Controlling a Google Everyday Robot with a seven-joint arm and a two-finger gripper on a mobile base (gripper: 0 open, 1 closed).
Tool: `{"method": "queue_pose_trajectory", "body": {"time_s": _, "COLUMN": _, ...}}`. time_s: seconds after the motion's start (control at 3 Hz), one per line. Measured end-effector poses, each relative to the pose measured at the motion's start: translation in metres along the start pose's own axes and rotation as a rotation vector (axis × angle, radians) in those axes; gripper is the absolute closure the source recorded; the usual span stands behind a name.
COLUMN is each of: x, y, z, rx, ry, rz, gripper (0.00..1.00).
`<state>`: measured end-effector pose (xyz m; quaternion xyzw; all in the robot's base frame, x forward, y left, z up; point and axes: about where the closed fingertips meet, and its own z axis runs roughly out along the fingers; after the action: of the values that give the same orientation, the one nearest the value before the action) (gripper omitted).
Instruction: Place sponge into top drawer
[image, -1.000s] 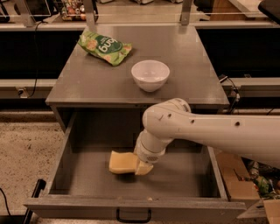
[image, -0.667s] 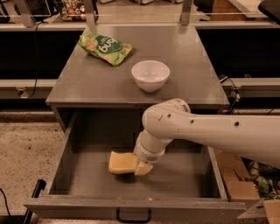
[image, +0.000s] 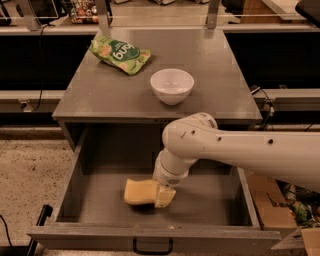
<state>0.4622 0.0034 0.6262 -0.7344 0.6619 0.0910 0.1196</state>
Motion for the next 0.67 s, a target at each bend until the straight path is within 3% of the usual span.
{"method": "queue_pose_trajectory", "body": {"time_s": 0.33, "x": -0.0001, "y": 0.0005, "z": 0.0004, "rx": -0.001, "ry": 0.001, "rz": -0.001, "gripper": 0.0}}
{"method": "queue_pose_trajectory", "body": {"time_s": 0.67, "x": 0.0003, "y": 0.0011, "z": -0.0043, "rx": 0.004, "ry": -0.053, "rz": -0.025, "gripper": 0.0}}
